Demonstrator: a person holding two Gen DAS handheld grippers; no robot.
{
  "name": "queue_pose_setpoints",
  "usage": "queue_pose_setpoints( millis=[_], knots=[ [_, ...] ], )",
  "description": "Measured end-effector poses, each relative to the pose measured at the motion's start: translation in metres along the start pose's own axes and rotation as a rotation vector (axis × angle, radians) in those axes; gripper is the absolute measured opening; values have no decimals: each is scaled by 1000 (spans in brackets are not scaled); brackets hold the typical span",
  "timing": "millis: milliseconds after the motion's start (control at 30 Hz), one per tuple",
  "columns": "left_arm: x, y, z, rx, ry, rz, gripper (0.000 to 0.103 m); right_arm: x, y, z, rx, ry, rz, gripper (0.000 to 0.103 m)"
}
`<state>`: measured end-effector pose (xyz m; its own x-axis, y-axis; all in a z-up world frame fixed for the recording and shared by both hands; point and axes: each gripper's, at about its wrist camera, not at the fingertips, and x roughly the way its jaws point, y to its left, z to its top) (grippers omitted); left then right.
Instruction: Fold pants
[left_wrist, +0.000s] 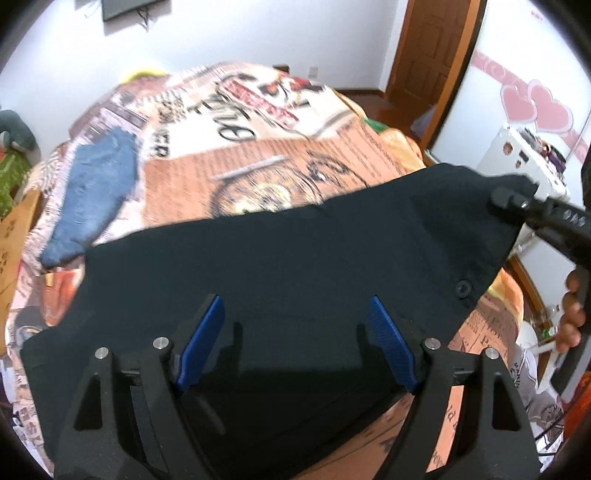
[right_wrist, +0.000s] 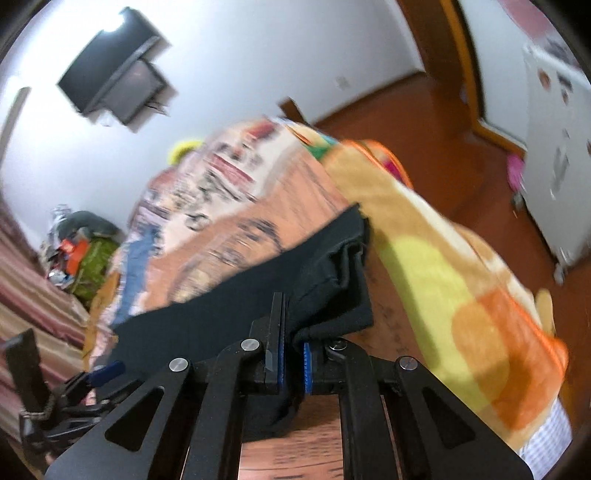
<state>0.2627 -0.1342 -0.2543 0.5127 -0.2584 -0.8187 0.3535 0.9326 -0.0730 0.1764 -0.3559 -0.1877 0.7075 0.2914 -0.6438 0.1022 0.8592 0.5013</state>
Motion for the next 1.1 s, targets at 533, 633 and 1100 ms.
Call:
queue_pose_setpoints(
  millis=[533,633,1100],
  knots=[
    [-102,94,-32,-155,-217,114,81,1,155,16,-267,-27,248,6],
    [-114,114,-44,-199,-237,149,81,19,185,2,-343,23,278,6],
    [-126,189,-102,-400,-184,252,81,130,242,-139,-678,433,242,11]
  ],
)
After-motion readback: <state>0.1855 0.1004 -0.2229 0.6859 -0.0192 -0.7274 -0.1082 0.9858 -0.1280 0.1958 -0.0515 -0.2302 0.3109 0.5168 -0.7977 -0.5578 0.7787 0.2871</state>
